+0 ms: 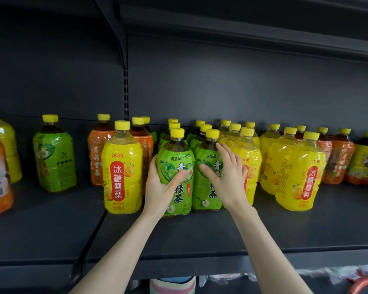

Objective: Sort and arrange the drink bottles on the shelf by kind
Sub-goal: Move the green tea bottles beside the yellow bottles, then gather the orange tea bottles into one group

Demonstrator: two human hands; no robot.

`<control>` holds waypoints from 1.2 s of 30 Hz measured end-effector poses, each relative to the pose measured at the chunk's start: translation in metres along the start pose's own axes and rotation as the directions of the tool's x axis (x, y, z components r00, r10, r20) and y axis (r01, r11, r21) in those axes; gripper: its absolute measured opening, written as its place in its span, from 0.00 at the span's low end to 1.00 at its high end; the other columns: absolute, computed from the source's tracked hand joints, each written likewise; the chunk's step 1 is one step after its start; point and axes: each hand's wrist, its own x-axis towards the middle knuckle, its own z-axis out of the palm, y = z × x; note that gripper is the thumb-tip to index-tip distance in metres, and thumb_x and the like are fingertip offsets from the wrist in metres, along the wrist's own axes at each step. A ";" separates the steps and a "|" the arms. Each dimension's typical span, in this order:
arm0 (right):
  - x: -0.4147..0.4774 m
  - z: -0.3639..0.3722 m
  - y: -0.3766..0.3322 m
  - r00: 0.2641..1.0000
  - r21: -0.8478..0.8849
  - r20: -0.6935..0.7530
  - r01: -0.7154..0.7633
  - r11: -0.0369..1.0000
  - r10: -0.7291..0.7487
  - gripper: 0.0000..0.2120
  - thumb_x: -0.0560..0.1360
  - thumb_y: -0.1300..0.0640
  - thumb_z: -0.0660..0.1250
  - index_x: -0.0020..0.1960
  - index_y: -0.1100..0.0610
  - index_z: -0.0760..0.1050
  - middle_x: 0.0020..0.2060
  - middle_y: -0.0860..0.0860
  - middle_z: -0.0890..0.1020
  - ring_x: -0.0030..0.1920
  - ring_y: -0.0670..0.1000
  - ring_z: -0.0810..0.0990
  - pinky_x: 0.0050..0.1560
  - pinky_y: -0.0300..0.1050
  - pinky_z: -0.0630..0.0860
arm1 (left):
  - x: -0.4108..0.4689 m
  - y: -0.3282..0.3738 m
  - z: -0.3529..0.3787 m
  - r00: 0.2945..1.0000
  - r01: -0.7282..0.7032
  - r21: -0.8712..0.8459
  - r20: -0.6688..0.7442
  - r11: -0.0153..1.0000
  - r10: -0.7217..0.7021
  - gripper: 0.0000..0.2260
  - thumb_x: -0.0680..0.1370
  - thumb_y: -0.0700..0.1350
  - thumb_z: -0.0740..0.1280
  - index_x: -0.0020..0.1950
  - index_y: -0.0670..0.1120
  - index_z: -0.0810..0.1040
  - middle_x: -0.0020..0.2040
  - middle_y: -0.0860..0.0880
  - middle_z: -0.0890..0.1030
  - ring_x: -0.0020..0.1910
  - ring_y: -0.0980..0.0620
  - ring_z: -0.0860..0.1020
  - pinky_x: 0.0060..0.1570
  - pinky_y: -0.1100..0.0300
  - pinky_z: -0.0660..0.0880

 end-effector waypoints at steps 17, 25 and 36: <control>-0.003 0.016 0.010 0.991 -0.026 -0.112 0.067 0.997 -0.070 0.31 0.75 0.47 0.68 0.74 0.54 0.62 0.74 0.52 0.65 0.73 0.56 0.64 0.68 0.52 0.64 | 0.015 -0.013 0.003 0.999 0.035 0.025 -0.003 0.999 -0.035 0.42 0.65 0.63 0.73 0.73 0.49 0.60 0.65 0.51 0.75 0.62 0.55 0.75 0.61 0.52 0.74; -0.004 -0.001 -0.004 0.998 -0.110 0.049 0.030 0.993 -0.025 0.33 0.78 0.48 0.64 0.77 0.52 0.54 0.77 0.51 0.57 0.77 0.54 0.55 0.72 0.50 0.60 | 0.006 0.013 -0.009 0.991 0.091 0.239 0.078 0.967 -0.112 0.41 0.65 0.65 0.68 0.73 0.49 0.61 0.64 0.49 0.75 0.62 0.50 0.74 0.59 0.56 0.73; -0.040 -0.005 -0.056 0.994 0.075 -0.012 0.110 0.991 -0.110 0.10 0.77 0.55 0.66 0.55 0.59 0.79 0.53 0.52 0.80 0.53 0.54 0.78 0.45 0.45 0.72 | -0.032 0.049 -0.077 0.999 -0.033 0.446 0.046 0.894 0.015 0.03 0.77 0.44 0.67 0.47 0.47 0.81 0.40 0.53 0.83 0.42 0.57 0.80 0.42 0.63 0.76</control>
